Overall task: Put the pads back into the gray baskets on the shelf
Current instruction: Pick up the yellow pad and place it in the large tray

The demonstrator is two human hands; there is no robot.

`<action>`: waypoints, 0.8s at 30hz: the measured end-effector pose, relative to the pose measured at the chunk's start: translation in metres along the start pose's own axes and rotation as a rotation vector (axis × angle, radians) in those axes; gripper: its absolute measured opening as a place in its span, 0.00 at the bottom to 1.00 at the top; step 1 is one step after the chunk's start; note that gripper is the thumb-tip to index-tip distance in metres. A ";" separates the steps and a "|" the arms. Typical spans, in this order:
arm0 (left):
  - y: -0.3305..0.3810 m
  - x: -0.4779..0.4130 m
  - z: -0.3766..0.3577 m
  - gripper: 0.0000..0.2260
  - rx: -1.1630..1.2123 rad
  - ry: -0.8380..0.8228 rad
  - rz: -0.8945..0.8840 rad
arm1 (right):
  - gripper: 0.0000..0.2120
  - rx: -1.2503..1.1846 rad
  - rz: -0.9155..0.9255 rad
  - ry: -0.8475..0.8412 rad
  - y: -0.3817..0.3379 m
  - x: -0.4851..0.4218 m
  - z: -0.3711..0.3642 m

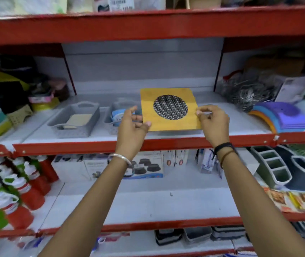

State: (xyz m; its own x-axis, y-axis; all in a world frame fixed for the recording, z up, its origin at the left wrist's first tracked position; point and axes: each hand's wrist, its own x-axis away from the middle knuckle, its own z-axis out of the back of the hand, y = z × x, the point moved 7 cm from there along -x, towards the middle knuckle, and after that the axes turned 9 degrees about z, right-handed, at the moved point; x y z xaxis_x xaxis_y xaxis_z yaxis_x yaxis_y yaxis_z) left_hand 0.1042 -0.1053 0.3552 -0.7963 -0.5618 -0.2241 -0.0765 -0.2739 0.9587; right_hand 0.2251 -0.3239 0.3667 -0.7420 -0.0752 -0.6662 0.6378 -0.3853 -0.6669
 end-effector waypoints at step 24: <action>-0.029 -0.133 -0.117 0.19 -1.469 -0.656 -0.123 | 0.19 0.426 0.022 -1.062 0.062 -0.062 -0.110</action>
State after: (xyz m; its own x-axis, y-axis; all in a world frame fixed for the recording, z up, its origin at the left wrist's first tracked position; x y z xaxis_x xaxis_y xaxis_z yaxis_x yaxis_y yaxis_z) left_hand 0.2821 -0.1136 0.3363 -0.9650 -0.1730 0.1971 0.1486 -0.9800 -0.1325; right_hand 0.3332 -0.2416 0.3298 -0.6610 -0.7464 0.0772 0.6810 -0.6399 -0.3561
